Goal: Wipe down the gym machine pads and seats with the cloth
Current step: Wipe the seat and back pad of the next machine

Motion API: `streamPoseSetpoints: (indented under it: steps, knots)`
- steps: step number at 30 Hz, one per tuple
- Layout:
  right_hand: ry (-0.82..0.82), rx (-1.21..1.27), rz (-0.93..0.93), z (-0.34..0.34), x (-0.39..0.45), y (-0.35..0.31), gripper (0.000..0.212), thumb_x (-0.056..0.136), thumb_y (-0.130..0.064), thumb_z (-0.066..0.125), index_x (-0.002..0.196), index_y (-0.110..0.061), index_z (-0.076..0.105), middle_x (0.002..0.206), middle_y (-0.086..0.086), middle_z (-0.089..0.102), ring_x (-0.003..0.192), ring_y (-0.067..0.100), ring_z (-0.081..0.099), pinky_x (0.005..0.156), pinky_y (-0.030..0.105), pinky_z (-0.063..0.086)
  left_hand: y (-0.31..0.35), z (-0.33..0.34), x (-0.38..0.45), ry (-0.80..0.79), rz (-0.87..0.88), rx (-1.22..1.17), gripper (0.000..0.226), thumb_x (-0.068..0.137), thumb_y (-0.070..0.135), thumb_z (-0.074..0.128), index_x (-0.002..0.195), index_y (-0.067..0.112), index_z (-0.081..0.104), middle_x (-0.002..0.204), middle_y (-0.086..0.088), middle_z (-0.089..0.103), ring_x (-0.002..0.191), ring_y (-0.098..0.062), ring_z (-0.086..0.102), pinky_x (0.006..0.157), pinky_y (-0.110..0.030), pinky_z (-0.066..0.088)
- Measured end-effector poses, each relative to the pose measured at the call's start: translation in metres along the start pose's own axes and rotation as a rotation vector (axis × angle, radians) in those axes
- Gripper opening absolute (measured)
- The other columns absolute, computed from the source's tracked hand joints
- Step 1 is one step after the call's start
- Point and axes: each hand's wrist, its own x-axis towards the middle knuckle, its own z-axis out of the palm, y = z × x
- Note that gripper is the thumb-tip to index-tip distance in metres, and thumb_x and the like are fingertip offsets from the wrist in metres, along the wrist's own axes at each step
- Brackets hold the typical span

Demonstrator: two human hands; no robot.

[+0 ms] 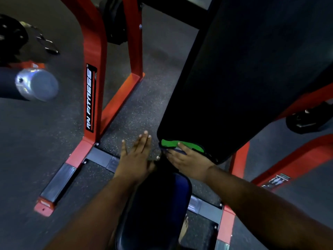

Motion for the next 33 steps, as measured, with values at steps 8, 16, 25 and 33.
streamPoseSetpoints:
  steps: [8,16,25,33]
  knots:
    - [0.049,0.109,0.29,-0.026,-0.066,0.057,0.057,0.103,-0.024,0.043,0.159,-0.025,0.033,0.169,0.003,0.022,0.157,0.027,0.017,0.121,0.065,0.001,0.059,-0.027,0.01,0.164,0.149,0.1,0.092,0.09,0.048,0.043,0.163,0.017,-0.003,0.171,0.0,-0.015,0.158,-0.021,0.01,0.122,-0.065,0.003]
    - [0.294,0.18,1.032,-0.082,-0.08,0.138,0.061,0.099,-0.027,0.049,0.158,-0.032,0.036,0.169,-0.001,0.021,0.155,0.027,0.017,0.116,0.073,0.012,0.11,-0.111,0.041,0.325,0.266,0.257,0.087,0.093,0.048,0.036,0.163,0.014,-0.001,0.171,-0.006,-0.013,0.158,-0.022,-0.008,0.123,-0.064,0.0]
    - [0.524,0.577,1.714,-0.074,-0.086,0.119,0.066,0.104,-0.049,0.051,0.159,-0.021,0.027,0.167,0.022,0.013,0.155,0.044,0.008,0.116,0.068,0.024,0.137,-0.132,0.064,0.336,0.46,0.426,0.092,0.093,0.049,0.053,0.164,0.017,0.003,0.171,-0.008,-0.009,0.158,-0.025,-0.004,0.123,-0.065,0.003]
    - [0.645,0.943,1.924,-0.034,-0.057,0.026,0.071,0.101,-0.06,0.045,0.156,-0.031,0.012,0.165,0.022,0.012,0.151,0.041,0.025,0.108,0.055,0.046,0.089,-0.055,0.065,0.346,0.58,0.512,0.08,0.097,0.048,0.038,0.164,0.014,0.008,0.171,-0.011,-0.004,0.158,-0.028,0.001,0.122,-0.068,0.006]
